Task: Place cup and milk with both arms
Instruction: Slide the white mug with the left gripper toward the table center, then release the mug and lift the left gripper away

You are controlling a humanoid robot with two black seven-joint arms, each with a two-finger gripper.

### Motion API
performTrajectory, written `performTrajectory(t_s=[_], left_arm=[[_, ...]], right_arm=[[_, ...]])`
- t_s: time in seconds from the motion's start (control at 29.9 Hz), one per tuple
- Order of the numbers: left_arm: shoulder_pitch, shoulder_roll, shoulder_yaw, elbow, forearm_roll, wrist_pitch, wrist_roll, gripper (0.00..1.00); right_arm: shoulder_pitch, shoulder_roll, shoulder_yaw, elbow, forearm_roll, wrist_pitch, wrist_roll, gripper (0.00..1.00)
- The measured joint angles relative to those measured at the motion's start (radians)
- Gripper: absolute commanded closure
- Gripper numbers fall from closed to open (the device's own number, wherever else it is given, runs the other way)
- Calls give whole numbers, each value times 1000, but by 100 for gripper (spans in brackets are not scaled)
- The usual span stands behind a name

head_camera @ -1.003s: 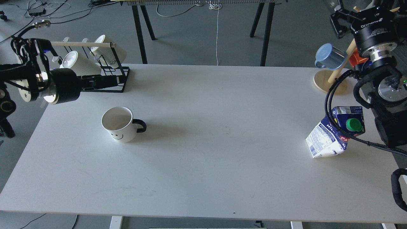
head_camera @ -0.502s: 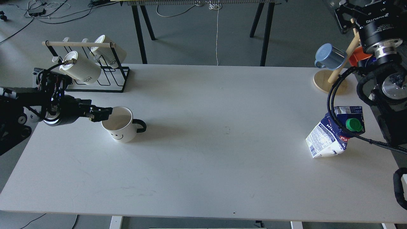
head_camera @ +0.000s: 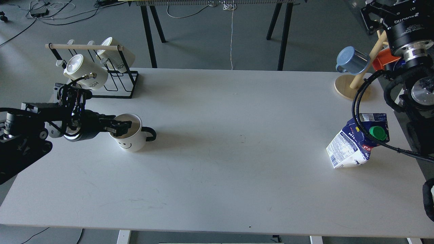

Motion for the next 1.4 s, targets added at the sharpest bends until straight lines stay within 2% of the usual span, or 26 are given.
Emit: performTrajectory(t_s=[0.1,0.3,0.43,0.54,0.64,0.74,0.87,0.97,1.04,1.14,1.4], left_arm=[[6,-3,1,14,0,-7,-18,94],[-6,-24,0,11,1,-11,-54,97],[-31,-26,-3,-37,1,-30,-71,99],[-102,-35,-9,-91,1,-52,-69,99],[-169,-101,-9,-128,0,-57,-60,99],[-211,-209,-2,-139,1,-58,-12,98],[-241,-377,1,-140,7,-58,114,98],[-241,-510,16,-140,40,-58,190,97],[-244,-576,55,-135,84,-58,212,97],[-244,-625,115,-127,136,-58,220,96],[-229,-630,173,-116,158,-58,229,93]], right_arm=[[0,-11,0,-1,0,0,0,1],[-1,-15,0,-3,0,0,2,1],[-1,-14,1,-2,0,0,2,1],[-2,-13,1,-2,0,0,2,1],[5,-13,1,-2,0,0,2,1],[36,-13,1,-6,-2,0,2,1],[92,-14,0,-19,-5,0,2,1],[120,-15,-4,-23,-6,0,2,1],[127,-15,-6,-23,-6,0,2,1],[130,-15,-11,-24,-6,0,2,1],[130,-18,-14,-21,-6,0,2,1]])
